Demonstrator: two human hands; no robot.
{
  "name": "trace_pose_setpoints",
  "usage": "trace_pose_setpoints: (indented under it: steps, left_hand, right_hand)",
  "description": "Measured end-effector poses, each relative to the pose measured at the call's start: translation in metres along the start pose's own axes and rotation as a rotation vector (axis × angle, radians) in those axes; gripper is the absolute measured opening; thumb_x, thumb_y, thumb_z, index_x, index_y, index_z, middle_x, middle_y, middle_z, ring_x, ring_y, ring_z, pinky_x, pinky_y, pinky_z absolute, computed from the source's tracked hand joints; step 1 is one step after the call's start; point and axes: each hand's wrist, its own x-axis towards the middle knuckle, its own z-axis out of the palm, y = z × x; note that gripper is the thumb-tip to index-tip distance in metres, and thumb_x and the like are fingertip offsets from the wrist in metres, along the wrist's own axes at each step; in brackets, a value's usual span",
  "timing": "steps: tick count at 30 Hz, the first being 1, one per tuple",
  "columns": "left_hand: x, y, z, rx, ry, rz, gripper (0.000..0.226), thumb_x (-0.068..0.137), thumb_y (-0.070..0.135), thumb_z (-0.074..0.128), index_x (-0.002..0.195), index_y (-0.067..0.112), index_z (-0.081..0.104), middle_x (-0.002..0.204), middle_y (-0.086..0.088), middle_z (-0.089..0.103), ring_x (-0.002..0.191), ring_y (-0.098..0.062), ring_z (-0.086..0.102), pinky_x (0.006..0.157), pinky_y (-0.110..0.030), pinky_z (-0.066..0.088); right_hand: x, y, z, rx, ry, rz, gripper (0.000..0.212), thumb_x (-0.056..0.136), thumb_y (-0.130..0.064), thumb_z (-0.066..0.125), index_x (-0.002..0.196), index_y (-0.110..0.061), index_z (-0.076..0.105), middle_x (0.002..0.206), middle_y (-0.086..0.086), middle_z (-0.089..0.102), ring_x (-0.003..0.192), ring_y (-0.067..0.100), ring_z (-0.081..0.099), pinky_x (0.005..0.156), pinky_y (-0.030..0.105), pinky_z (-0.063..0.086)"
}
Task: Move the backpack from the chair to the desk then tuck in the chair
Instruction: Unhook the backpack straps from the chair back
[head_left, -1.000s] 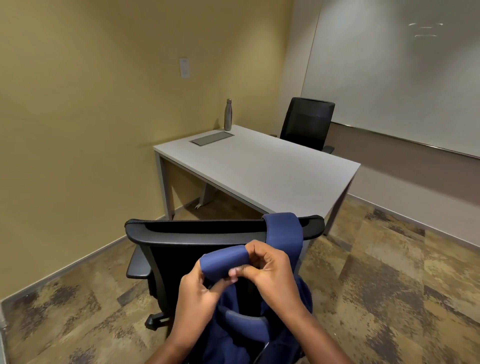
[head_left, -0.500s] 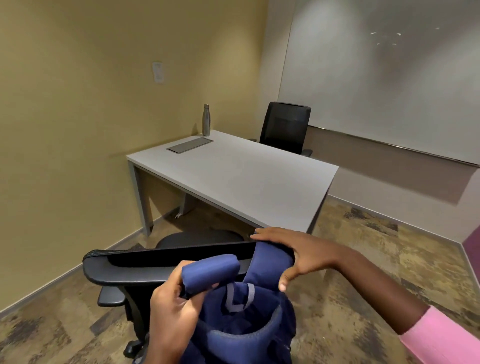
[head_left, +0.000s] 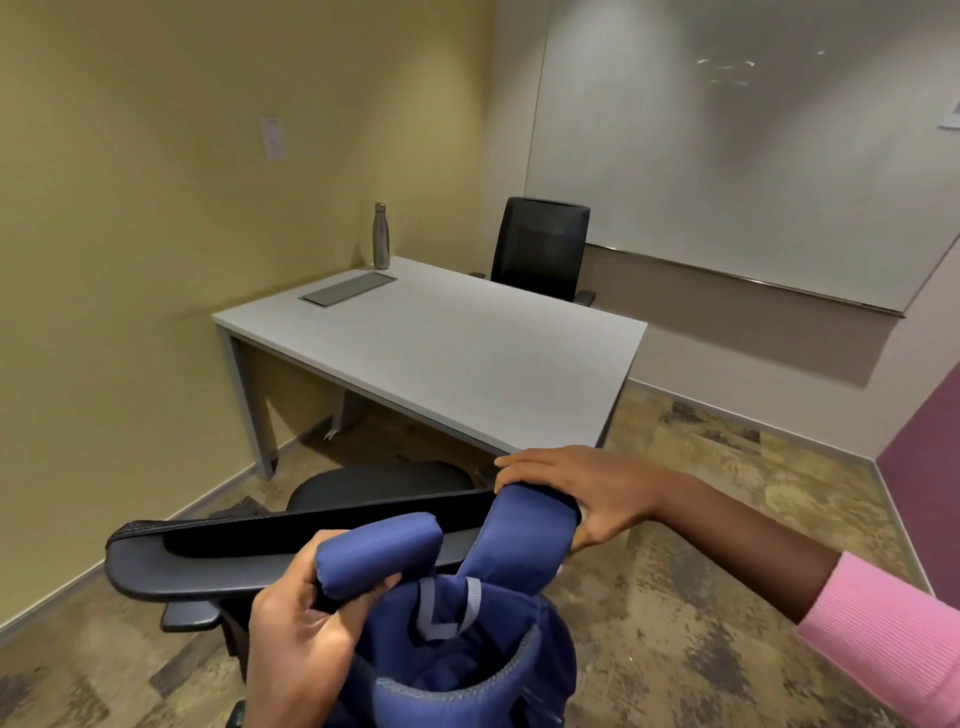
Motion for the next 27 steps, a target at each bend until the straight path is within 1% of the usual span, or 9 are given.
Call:
trace_pose_setpoints:
  steps: [4,6,10,12,15,17,20,24,27]
  left_hand:
    - [-0.001,0.002,0.011,-0.06,0.006,-0.056,0.037,0.064,-0.014,0.066,0.086,0.015,0.073,0.092,-0.004,0.074,0.088,-0.019,0.07,0.07,-0.033,0.056]
    - [-0.002,0.007,0.017,-0.132,-0.008,-0.074,0.034,0.063,-0.013,0.064,0.085,0.012,0.073,0.09,-0.008,0.073,0.088,-0.023,0.07,0.07,-0.038,0.056]
    - [-0.002,0.011,0.023,-0.15,-0.014,-0.09,0.032,0.06,-0.011,0.07,0.084,0.01,0.073,0.088,-0.01,0.073,0.086,-0.022,0.07,0.073,-0.038,0.055]
    - [-0.002,0.013,0.026,-0.138,-0.025,-0.078,0.03,0.058,-0.002,0.072,0.084,0.011,0.073,0.088,-0.007,0.074,0.085,-0.019,0.07,0.073,-0.032,0.056]
    - [-0.004,0.015,0.031,-0.14,-0.023,-0.04,0.034,0.057,0.005,0.072,0.084,0.025,0.074,0.087,0.009,0.074,0.084,-0.007,0.069,0.069,-0.012,0.052]
    - [-0.007,0.015,0.032,-0.129,-0.049,-0.025,0.035,0.06,0.005,0.072,0.089,0.026,0.073,0.092,0.007,0.073,0.087,-0.008,0.069,0.07,-0.013,0.053]
    - [-0.013,0.009,0.032,-0.092,-0.075,-0.062,0.027,0.066,0.005,0.073,0.091,0.016,0.071,0.092,0.0,0.072,0.087,-0.011,0.069,0.07,-0.015,0.053]
    - [-0.018,0.001,0.037,-0.014,0.004,-0.136,0.035,0.067,-0.008,0.071,0.081,0.025,0.068,0.078,0.012,0.071,0.073,-0.001,0.067,0.062,-0.008,0.049]
    - [-0.025,0.002,0.035,0.008,0.018,-0.144,0.039,0.067,-0.008,0.072,0.08,0.028,0.067,0.078,0.015,0.072,0.073,0.0,0.067,0.062,-0.007,0.049]
  right_hand:
    - [-0.019,0.002,-0.004,-0.104,0.042,0.039,0.064,0.068,-0.033,0.065,0.127,-0.025,0.041,0.131,0.002,0.049,0.115,0.019,0.048,0.095,0.035,0.041]
    - [-0.031,0.008,-0.006,-0.133,0.054,0.094,0.06,0.067,-0.025,0.057,0.125,-0.024,0.045,0.123,0.004,0.055,0.106,0.02,0.052,0.089,0.039,0.043]
    - [-0.058,0.017,-0.002,0.011,0.146,0.228,0.06,0.064,-0.014,0.044,0.123,-0.023,0.049,0.122,0.003,0.057,0.108,0.02,0.053,0.088,0.045,0.045]
    - [-0.067,0.017,0.004,0.043,0.168,0.27,0.061,0.065,-0.012,0.041,0.124,-0.026,0.047,0.125,0.001,0.055,0.111,0.018,0.051,0.09,0.045,0.045]
    - [-0.079,0.014,0.013,0.078,0.2,0.309,0.061,0.068,-0.013,0.04,0.126,-0.028,0.046,0.128,-0.001,0.054,0.115,0.015,0.049,0.094,0.037,0.043]
    - [-0.09,0.011,0.022,0.127,0.212,0.352,0.057,0.072,-0.014,0.042,0.127,-0.03,0.046,0.13,-0.004,0.054,0.116,0.013,0.048,0.096,0.033,0.04]
    - [-0.105,0.009,0.044,0.204,0.159,0.45,0.047,0.085,-0.014,0.049,0.128,-0.033,0.043,0.136,-0.005,0.049,0.119,0.013,0.044,0.099,0.036,0.038]
    - [-0.113,-0.005,0.08,0.254,0.126,0.538,0.032,0.093,-0.04,0.046,0.124,-0.036,0.046,0.136,-0.007,0.043,0.122,0.01,0.042,0.098,0.032,0.038]
    - [-0.113,-0.028,0.103,0.422,0.204,0.51,0.026,0.093,-0.043,0.041,0.117,-0.05,0.04,0.133,-0.013,0.045,0.116,-0.009,0.04,0.098,0.023,0.039]
